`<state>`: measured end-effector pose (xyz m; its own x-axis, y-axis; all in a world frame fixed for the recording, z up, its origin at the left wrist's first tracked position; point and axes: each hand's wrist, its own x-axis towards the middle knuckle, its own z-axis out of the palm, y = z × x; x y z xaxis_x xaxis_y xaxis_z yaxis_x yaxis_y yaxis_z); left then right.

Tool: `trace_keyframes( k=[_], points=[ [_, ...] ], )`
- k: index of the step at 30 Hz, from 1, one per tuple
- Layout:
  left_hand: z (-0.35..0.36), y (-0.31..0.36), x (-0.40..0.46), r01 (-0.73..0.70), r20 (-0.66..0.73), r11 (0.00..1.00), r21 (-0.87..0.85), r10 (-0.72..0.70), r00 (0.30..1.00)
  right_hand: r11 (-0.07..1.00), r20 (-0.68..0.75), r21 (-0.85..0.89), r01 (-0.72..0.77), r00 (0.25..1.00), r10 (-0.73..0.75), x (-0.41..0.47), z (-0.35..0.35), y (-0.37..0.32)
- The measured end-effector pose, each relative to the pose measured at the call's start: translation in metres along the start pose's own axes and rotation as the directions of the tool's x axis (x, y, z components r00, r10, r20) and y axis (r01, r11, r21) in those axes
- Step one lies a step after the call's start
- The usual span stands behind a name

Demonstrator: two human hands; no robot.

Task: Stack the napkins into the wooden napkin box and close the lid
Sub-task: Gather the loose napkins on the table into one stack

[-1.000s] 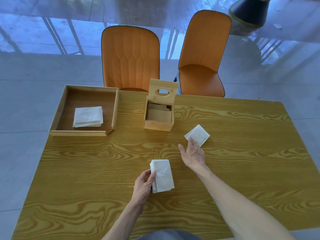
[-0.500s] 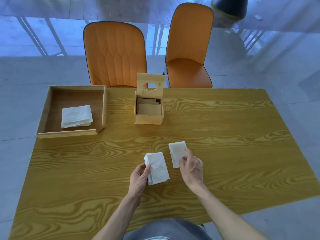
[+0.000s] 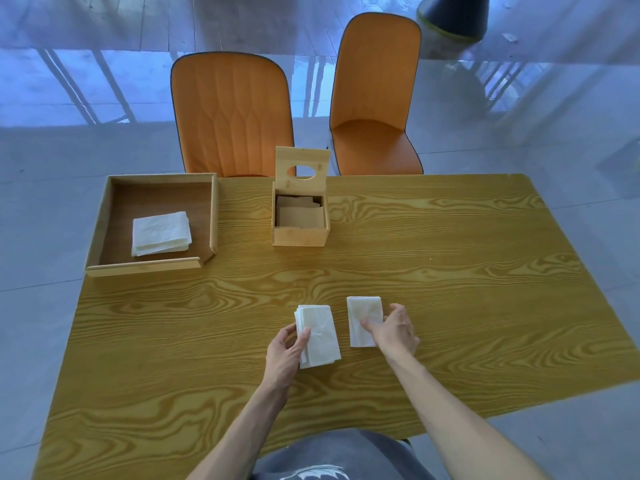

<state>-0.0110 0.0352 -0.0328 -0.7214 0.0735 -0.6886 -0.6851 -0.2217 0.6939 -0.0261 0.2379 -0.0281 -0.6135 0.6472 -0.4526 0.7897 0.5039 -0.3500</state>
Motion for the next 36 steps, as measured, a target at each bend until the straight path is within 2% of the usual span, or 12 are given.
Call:
trace_keyframes(
  k=[5, 8, 10, 14, 17, 20, 23, 26, 28, 32, 36],
  points=[
    [0.0, 0.0, -0.002, 0.0, 0.011, 1.0, 0.005, 0.0, 1.0, 0.998, 0.061, 0.01, -0.067, 0.996, 0.066, -0.001, 0.002, -0.005],
    [-0.002, -0.001, -0.004, 0.005, 0.024, 1.0, -0.006, -0.005, 1.0, 1.0, 0.042, -0.005, -0.028, 0.999, 0.028, -0.007, 0.001, -0.009],
    [-0.004, -0.001, -0.004, 0.007, 0.02, 1.0, -0.013, -0.007, 1.0, 0.987, 0.082, 0.162, 0.018, 0.996, -0.032, -0.011, -0.002, -0.01],
    [-0.006, 0.0, -0.004, 0.014, 0.011, 1.0, -0.021, -0.014, 1.0, 0.866, 0.138, 0.499, 0.027, 0.984, -0.111, -0.019, -0.014, -0.013],
    [-0.007, -0.002, -0.002, 0.024, 0.003, 0.999, -0.024, -0.024, 1.0, 0.781, 0.158, 0.624, 0.031, 0.974, -0.165, -0.021, -0.021, -0.014],
    [-0.008, -0.005, 0.001, 0.045, -0.006, 0.998, -0.035, -0.046, 0.999, 0.728, 0.272, 0.682, -0.067, 0.947, -0.168, -0.023, -0.015, -0.014],
    [-0.007, -0.005, 0.003, 0.061, -0.004, 0.997, -0.049, -0.061, 0.998, 0.722, 0.341, 0.684, -0.102, 0.92, -0.194, -0.035, 0.003, -0.017],
    [-0.007, -0.002, 0.0, 0.086, 0.017, 0.992, -0.094, -0.085, 0.996, 0.747, 0.351, 0.66, -0.078, 0.911, -0.215, -0.049, 0.021, -0.02],
    [-0.006, 0.001, -0.002, 0.107, 0.047, 0.987, -0.122, -0.102, 0.994, 0.786, 0.319, 0.618, -0.009, 0.917, -0.239, -0.054, 0.028, -0.022],
    [-0.008, 0.003, -0.003, 0.113, 0.068, 0.985, -0.127, -0.105, 0.992, 0.89, 0.201, 0.4, 0.22, 0.926, -0.319, -0.057, 0.031, -0.022],
    [-0.006, 0.01, -0.006, 0.112, 0.136, 0.988, -0.108, -0.097, 0.986, 0.904, 0.153, 0.241, 0.352, 0.907, -0.393, -0.059, 0.033, -0.022]
  ],
)
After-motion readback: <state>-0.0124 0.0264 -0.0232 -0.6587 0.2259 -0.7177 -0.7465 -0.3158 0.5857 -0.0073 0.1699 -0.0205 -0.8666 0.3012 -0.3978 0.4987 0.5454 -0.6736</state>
